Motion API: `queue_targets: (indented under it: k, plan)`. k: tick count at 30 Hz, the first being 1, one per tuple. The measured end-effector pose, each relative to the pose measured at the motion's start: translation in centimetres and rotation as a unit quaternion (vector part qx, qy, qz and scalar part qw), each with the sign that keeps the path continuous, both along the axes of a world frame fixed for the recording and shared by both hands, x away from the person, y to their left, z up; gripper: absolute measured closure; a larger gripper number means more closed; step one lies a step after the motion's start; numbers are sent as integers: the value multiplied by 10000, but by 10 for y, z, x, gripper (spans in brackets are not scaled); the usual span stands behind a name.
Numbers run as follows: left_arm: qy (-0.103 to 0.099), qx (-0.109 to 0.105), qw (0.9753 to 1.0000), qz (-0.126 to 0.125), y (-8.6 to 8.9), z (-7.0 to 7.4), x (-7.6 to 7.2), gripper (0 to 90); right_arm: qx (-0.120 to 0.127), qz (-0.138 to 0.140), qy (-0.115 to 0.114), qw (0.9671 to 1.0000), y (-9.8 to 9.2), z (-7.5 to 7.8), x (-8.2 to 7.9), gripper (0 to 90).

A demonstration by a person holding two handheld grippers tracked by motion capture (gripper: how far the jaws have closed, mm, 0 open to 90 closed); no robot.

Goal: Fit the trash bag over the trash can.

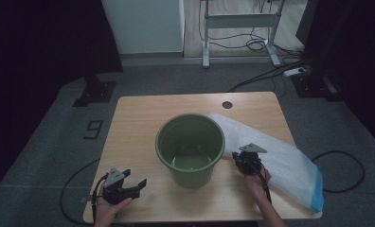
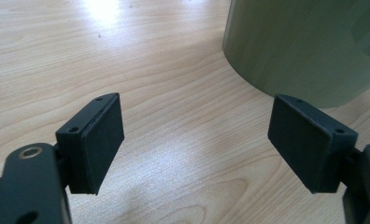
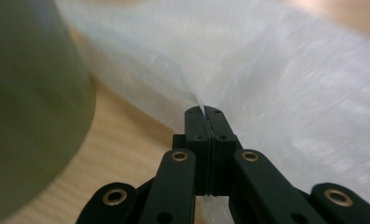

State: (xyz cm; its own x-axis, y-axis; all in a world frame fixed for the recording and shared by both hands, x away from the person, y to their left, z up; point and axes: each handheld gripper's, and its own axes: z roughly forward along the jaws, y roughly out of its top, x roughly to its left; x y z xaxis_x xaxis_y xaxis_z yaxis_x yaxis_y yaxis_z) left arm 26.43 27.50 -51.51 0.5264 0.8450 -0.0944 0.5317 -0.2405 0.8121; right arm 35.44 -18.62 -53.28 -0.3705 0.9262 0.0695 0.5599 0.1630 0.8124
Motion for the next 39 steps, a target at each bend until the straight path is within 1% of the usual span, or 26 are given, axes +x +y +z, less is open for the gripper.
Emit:
queue_targets:
  k: [2, 4, 5, 6, 7, 8, 9, 11, 12, 13, 14, 17, 18, 20, 21, 22, 24, 26, 27, 28, 32, 33, 35, 37, 38, 39]
  plan:
    - [10, 16, 10000, -7, -1, 0, 0, 182, 200, -127, -205, 9995, -8, 9, -3, 886]
    - [9, 32, 10000, -19, -2, 0, -1, 183, 469, -255, -491, 9974, -19, 24, -7, 888]
    - [9, 32, 10000, -19, -2, 0, -1, 182, 469, -255, -491, 9974, -19, 24, -7, 888]
    - [10, 27, 10000, -16, -2, 0, -1, 183, 618, -316, -656, 9954, -26, 35, -11, 888]
    - [10, 27, 10000, -16, -2, 0, -1, 183, 618, -316, -656, 9954, -26, 35, -11, 888]
    - [17, 26, 10000, -14, -2, -1, -1, 183, 678, -321, -710, 9947, -28, 40, -12, 889]
    - [28, 39, 10000, -23, -2, -1, -1, 184, 846, -331, -867, 9921, -34, 52, -17, 889]
    - [36, 61, 10000, -29, -2, -2, -1, 184, 1081, -333, -989, 9886, -38, 64, -22, 889]
    - [43, 85, 10000, -25, -3, -3, -1, 184, 1154, -346, -1049, 9872, -39, 69, -24, 889]
    - [43, 85, 10000, -25, -3, -3, -1, 184, 1154, -346, -1049, 9872, -39, 69, -24, 889]
    - [48, 93, 9999, -27, -3, -3, -1, 184, 1211, -359, -1130, 9855, -41, 76, -27, 889]
    - [44, 98, 9999, -30, -3, -3, -1, 184, 1389, -341, -1385, 9800, -43, 97, -34, 889]
    - [35, 81, 10000, -21, -3, -3, -1, 184, 1458, -314, -1551, 9766, -44, 110, -40, 888]
    - [38, 82, 10000, -21, -3, -3, -1, 184, 1524, -287, -1714, 9729, -45, 122, -45, 888]
    - [38, 82, 10000, -21, -3, -3, -1, 184, 1524, -287, -1714, 9729, -45, 122, -45, 888]
    - [46, 102, 9999, -31, -3, -4, -1, 184, 1589, -231, -1836, 9698, -46, 134, -51, 889]
    - [53, 124, 9999, -41, -4, -4, -1, 184, 1606, -191, -1961, 9672, -46, 145, -56, 889]
    - [60, 149, 9999, -51, -5, -4, 0, 184, 1630, -135, -2052, 9650, -46, 153, -60, 889]
    - [60, 149, 9999, -51, -5, -4, 0, 184, 1630, -135, -2052, 9650, -46, 153, -60, 889]
    - [62, 160, 9998, -54, -5, -5, 0, 184, 1704, -97, -2173, 9611, -45, 164, -65, 889]
    - [68, 151, 9998, -68, -5, -5, -1, 184, 1805, -35, -2354, 9550, -43, 179, -72, 888]
    - [68, 151, 9998, -68, -5, -5, -1, 184, 1805, -35, -2354, 9550, -43, 179, -72, 888]
    - [72, 153, 9998, -74, -5, -5, -1, 184, 1885, 38, -2498, 9498, -40, 191, -77, 889]
    - [74, 154, 9998, -85, -6, -5, -1, 184, 1884, 67, -2527, 9490, -40, 194, -79, 889]
    - [78, 157, 9998, -89, -6, -5, -1, 184, 1897, 123, -2655, 9452, -36, 205, -83, 889]
    - [80, 153, 9998, -92, -6, -5, -1, 184, 1895, 139, -2710, 9436, -35, 210, -85, 888]
